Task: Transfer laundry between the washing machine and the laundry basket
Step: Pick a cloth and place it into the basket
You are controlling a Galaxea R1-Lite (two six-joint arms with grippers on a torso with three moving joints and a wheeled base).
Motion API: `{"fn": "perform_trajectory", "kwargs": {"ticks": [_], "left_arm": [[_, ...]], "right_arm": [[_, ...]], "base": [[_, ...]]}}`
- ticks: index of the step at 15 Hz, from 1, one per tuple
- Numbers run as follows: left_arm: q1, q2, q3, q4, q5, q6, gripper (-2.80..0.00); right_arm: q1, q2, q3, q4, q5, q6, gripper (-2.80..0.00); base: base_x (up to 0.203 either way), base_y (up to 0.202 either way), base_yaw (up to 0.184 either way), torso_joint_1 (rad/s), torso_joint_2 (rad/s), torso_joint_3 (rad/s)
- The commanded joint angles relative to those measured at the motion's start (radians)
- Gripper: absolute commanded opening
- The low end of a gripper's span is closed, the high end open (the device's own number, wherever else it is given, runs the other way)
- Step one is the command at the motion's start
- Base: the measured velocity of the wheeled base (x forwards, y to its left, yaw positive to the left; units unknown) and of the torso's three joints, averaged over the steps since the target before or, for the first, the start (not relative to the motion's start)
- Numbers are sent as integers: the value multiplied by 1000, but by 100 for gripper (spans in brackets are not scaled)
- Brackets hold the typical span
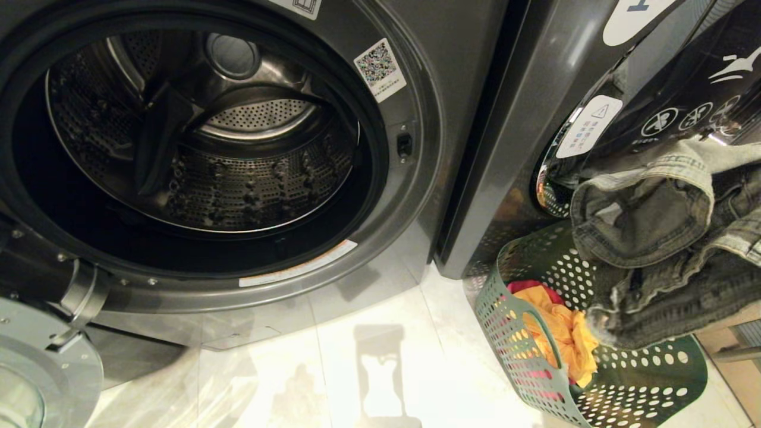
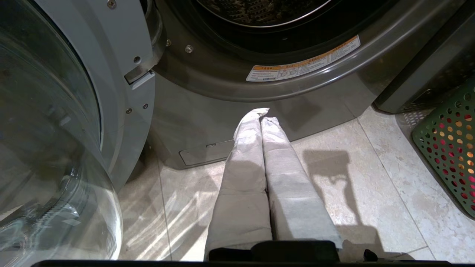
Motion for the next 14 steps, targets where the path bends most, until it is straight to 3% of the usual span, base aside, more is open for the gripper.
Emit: {"fn": "perform_trajectory", "kwargs": {"ticks": [1, 4, 8, 9, 14], "left_arm": [[0, 0, 40, 1, 1, 1, -280], [0, 0, 40, 1, 1, 1, -280], [0, 0, 40, 1, 1, 1, -280], [0, 1, 40, 1, 1, 1, -280], [0, 0, 40, 2, 3, 0, -280]], "right_arm": [[0, -9, 90, -2, -2, -2, -280], [0, 22, 203, -7, -3, -1, -280], [-1, 101, 250, -86, -6, 31, -280], [-2, 112, 249, -106, -8, 33, 0], [-1, 110, 244, -107, -11, 34, 0]], "base": [[0, 0, 0, 0, 0, 0], [0, 0, 0, 0, 0, 0], [0, 0, 0, 0, 0, 0], [0, 0, 0, 0, 0, 0], [0, 0, 0, 0, 0, 0]]}}
